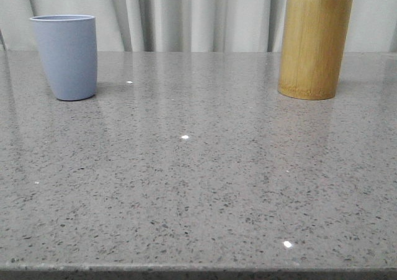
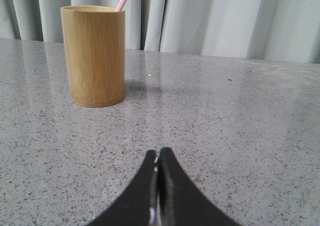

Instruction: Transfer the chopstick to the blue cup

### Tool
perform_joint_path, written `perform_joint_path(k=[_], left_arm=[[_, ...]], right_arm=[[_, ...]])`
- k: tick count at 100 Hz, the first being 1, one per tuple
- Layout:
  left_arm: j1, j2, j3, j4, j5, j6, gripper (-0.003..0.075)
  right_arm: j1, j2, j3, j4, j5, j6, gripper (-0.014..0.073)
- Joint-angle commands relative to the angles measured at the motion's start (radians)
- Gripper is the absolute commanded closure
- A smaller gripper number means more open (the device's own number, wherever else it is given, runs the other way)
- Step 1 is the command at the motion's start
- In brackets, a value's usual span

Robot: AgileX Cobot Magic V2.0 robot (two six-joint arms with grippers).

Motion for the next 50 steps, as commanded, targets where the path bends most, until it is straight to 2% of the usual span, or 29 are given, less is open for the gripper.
perform_joint_path(k=[1,50], left_arm=[[0.002,-0.034,0.009,0.000,-0.081,-0.012,0.0739],[0.002,-0.034,0.009,0.000,-0.081,-0.012,0.0739]], right_arm=[[-0.005,-0.015,0.000,-0.002,-0.087,0.000,0.0661],[-0.005,-0.015,0.000,-0.004,-0.082,-0.002,0.0661]])
